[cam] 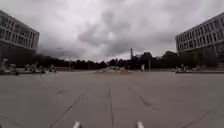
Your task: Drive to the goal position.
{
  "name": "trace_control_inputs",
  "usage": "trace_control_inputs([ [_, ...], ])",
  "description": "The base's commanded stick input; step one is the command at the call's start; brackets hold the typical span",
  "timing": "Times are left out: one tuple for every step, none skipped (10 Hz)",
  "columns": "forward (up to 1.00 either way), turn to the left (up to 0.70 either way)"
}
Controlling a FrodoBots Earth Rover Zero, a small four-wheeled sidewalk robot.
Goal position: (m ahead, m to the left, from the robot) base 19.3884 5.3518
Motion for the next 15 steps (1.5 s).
trace_control_inputs([
  [0.98, 0.00],
  [0.99, 0.00],
  [0.99, 0.00],
  [0.98, 0.00],
  [0.98, 0.02],
  [0.98, 0.16],
  [1.00, 0.37],
  [1.00, 0.40],
  [1.00, 0.30],
  [0.99, 0.00],
  [0.98, 0.00],
  [0.98, 0.00],
  [0.98, 0.00],
  [0.97, 0.00],
  [0.97, 0.00],
])
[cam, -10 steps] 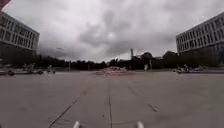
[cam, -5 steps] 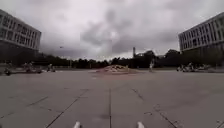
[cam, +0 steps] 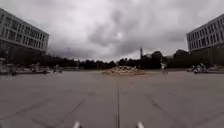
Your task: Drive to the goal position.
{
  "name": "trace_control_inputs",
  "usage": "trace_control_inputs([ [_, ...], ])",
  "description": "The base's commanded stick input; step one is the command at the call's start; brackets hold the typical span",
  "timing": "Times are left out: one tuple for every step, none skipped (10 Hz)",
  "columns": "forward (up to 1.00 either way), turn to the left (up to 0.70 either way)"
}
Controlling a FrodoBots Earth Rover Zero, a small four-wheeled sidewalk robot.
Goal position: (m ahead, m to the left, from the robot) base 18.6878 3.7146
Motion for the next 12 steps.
trace_control_inputs([
  [0.97, 0.00],
  [0.97, 0.00],
  [0.97, 0.00],
  [0.97, 0.00],
  [0.97, 0.00],
  [0.97, 0.00],
  [0.97, 0.00],
  [0.97, 0.00],
  [0.97, 0.00],
  [0.96, 0.00],
  [0.95, 0.00],
  [0.95, 0.00],
])
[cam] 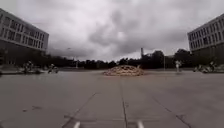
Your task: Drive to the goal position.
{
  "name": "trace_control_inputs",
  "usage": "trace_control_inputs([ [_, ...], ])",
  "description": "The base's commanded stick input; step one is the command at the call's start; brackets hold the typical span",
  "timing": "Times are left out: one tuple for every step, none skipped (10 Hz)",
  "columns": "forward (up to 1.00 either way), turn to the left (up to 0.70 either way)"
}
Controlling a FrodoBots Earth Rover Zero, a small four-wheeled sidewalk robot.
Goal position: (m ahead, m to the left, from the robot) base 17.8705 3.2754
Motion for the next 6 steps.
trace_control_inputs([
  [0.95, 0.00],
  [0.95, 0.00],
  [0.95, 0.00],
  [0.95, 0.00],
  [0.95, 0.00],
  [0.95, 0.00],
])
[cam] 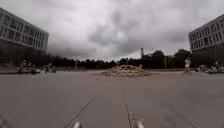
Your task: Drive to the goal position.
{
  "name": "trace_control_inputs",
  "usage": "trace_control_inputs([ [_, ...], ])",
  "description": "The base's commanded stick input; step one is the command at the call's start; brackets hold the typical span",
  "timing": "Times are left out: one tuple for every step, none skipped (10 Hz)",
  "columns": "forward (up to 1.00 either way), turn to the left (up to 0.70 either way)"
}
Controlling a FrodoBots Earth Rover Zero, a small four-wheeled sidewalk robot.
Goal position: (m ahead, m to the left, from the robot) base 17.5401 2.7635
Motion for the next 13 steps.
trace_control_inputs([
  [0.95, 0.00],
  [0.95, 0.00],
  [0.95, 0.00],
  [0.95, 0.00],
  [0.95, 0.00],
  [0.95, 0.00],
  [0.95, 0.00],
  [0.95, 0.00],
  [0.95, 0.00],
  [0.95, 0.00],
  [0.95, 0.00],
  [0.95, 0.00],
  [0.96, 0.00],
])
